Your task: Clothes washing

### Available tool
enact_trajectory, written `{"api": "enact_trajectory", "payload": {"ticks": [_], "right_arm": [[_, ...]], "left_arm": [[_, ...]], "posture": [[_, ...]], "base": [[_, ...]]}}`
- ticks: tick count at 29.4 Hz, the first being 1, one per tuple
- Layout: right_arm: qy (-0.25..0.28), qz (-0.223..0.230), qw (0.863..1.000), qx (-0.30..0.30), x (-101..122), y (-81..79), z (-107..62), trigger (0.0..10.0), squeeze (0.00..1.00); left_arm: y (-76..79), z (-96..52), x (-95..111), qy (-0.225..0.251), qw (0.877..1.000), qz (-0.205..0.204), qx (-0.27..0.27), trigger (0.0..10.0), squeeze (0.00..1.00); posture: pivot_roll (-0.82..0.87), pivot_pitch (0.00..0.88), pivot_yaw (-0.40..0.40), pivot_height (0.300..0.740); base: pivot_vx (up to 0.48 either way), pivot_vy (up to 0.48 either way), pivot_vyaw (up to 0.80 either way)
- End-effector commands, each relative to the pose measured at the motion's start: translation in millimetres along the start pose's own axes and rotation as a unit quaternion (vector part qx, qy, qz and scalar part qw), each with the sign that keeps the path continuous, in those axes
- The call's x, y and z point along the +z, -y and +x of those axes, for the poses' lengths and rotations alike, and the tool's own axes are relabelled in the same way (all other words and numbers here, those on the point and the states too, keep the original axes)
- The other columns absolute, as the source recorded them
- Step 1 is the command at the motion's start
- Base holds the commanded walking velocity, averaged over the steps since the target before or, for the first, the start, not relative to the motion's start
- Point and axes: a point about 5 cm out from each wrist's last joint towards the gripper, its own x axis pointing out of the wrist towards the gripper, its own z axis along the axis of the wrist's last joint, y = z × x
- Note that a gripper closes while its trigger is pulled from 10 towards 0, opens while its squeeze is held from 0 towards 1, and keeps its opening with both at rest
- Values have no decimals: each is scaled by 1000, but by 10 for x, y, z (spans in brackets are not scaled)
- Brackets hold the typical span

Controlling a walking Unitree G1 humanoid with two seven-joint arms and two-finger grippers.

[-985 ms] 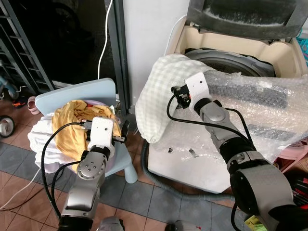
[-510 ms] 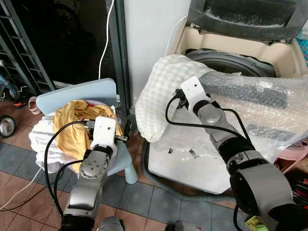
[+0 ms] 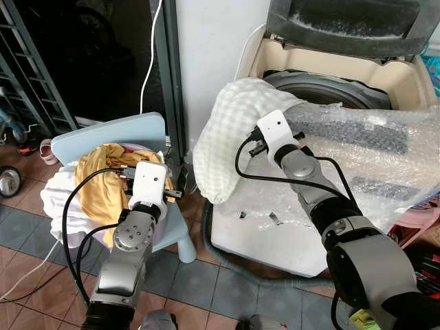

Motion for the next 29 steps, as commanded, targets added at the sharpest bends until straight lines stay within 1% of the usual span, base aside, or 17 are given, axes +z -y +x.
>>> {"api": "enact_trajectory", "payload": {"ticks": [1,7,9,10,11,14,15,16,19,20,21,22,23,24,25,26,29], "right_arm": [[-38,23,999,-10,-122,44,-20,0,0],[-30,52,996,-62,-47,301,-15,0,0],[12,74,990,-123,192,701,-20,0,0],[12,74,990,-123,192,701,-20,0,0],[34,75,986,-145,293,837,-34,0,0],[91,97,966,-224,527,1237,-136,0,0],[121,132,937,-300,650,1589,-278,0,0],[121,132,937,-300,650,1589,-278,0,0],[121,198,876,-423,648,2054,-556,0,0],[109,209,867,-440,612,2134,-613,0,0],[101,213,863,-446,587,2169,-639,0,0],[92,209,870,-438,568,2161,-629,1569,0],[82,204,877,-426,542,2128,-603,1569,0],[67,204,888,-406,478,2057,-559,9961,173],[54,204,898,-386,418,1981,-515,10000,1000],[41,202,915,-347,326,1830,-440,10000,1000],[38,206,924,-320,280,1724,-390,10000,1000]], "left_arm": [[6,-15,32,4,1000,8,-1,10000,0],[-7,1,24,2,1000,10,2,10000,0],[-16,28,36,3,1000,10,2,10000,0],[-16,28,36,3,1000,10,2,10000,0],[-15,30,35,2,1000,10,1,10000,0],[-12,31,35,3,1000,11,1,10000,0],[-16,23,26,1,1000,11,2,10000,0],[-16,23,26,1,1000,11,2,10000,0],[1,18,8,0,1000,10,2,10000,0],[18,21,10,0,1000,9,0,10000,0],[30,26,12,0,1000,8,-1,10000,0],[38,32,17,1,1000,8,-2,10000,0],[43,38,22,1,1000,8,-3,10000,0],[46,45,27,2,1000,8,-3,10000,0],[47,49,28,2,1000,8,-3,10000,0],[45,54,31,3,1000,8,-3,10000,0],[36,52,30,3,1000,9,-3,10000,0]], "posture": [[19,0,-11,740],[15,0,-9,740],[14,0,-7,740],[14,0,-7,740],[14,0,-7,740],[15,0,-11,740],[11,0,-11,740],[11,0,-11,740],[4,0,-10,740],[2,0,-12,740],[1,0,-11,740],[-1,0,-11,740],[-1,0,-11,740],[-1,0,-10,740],[-1,0,-10,740],[2,0,-9,740],[2,0,-8,740]], "base": [[0,0,0],[0,0,0],[0,0,0],[0,0,0],[0,0,0],[0,0,0],[0,0,0],[0,0,0],[0,0,0],[0,0,0],[0,0,0],[0,0,0],[0,0,0],[0,0,0],[0,0,0],[0,0,0],[0,0,0]]}}
